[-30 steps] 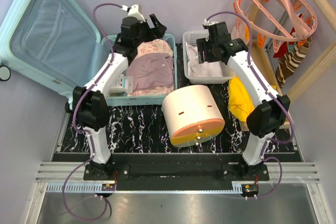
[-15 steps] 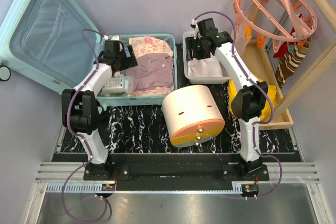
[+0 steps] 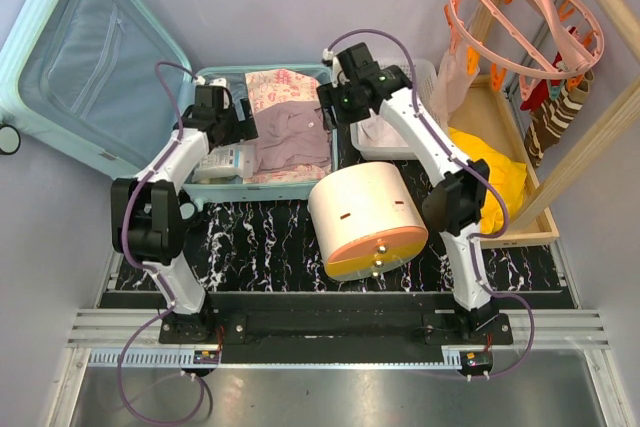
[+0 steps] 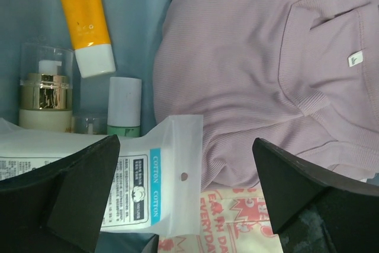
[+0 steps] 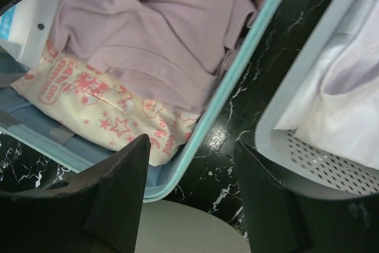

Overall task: Open, take out, and arrange the luggage
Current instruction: Pick up the clothes from the luggage.

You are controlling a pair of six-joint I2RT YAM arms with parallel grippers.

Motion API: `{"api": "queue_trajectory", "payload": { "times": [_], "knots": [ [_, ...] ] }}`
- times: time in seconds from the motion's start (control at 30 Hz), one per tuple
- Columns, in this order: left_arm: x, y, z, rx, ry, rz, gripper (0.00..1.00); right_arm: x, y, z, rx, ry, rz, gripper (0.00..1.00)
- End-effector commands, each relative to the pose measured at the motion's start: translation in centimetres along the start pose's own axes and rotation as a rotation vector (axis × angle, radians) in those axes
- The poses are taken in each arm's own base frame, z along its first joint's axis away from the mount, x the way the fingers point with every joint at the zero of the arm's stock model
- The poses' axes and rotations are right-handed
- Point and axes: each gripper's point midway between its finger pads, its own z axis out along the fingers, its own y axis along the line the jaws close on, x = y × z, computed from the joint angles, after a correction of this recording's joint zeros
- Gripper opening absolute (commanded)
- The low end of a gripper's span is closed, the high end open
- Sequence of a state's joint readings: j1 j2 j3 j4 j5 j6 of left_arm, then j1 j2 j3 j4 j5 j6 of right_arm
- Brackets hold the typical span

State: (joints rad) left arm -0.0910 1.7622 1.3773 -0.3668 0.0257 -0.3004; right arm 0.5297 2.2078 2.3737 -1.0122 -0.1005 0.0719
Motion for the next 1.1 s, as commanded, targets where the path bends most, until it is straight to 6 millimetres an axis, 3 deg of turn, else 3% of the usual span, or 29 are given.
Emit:
{"api": "queue_trajectory", "payload": {
  "times": [0.0, 0.17, 0.3, 0.4, 0.63, 0.8, 1.07],
  "knots": [
    [0.2, 0.5, -0.8, 0.002, -0.008, 0.049, 0.99, 0.0, 1.7, -0.1, -0.020, 0.016, -0.041, 0.68],
    [0.2, -0.4, -0.4, 0.058, -0.005, 0.080, 0.96, -0.2, 3.4, 0.2, -0.035, 0.011, -0.076, 0.67],
    [-0.9, -3.4, -0.3, 0.200, -0.025, 0.087, 0.83, 0.2, 4.0, 1.2, -0.027, 0.023, -0.072, 0.66],
    [-0.8, -5.7, 0.2, 0.254, -0.021, 0.151, 0.81, -0.3, 3.5, 0.5, 0.017, 0.001, -0.040, 0.65],
    [1.5, -13.4, 0.3, 0.432, -0.002, 0.278, 0.76, -2.2, 1.4, -2.1, 0.153, -0.088, 0.010, 0.64],
    [3.8, -16.9, 1.2, 0.489, 0.030, 0.362, 0.73, -2.2, 0.9, -3.3, 0.183, -0.107, 0.013, 0.63],
    [4.3, -15.5, 3.8, 0.354, 0.033, 0.350, 0.68, -2.0, 0.5, -4.2, 0.182, -0.101, -0.024, 0.63]
  ]
}}
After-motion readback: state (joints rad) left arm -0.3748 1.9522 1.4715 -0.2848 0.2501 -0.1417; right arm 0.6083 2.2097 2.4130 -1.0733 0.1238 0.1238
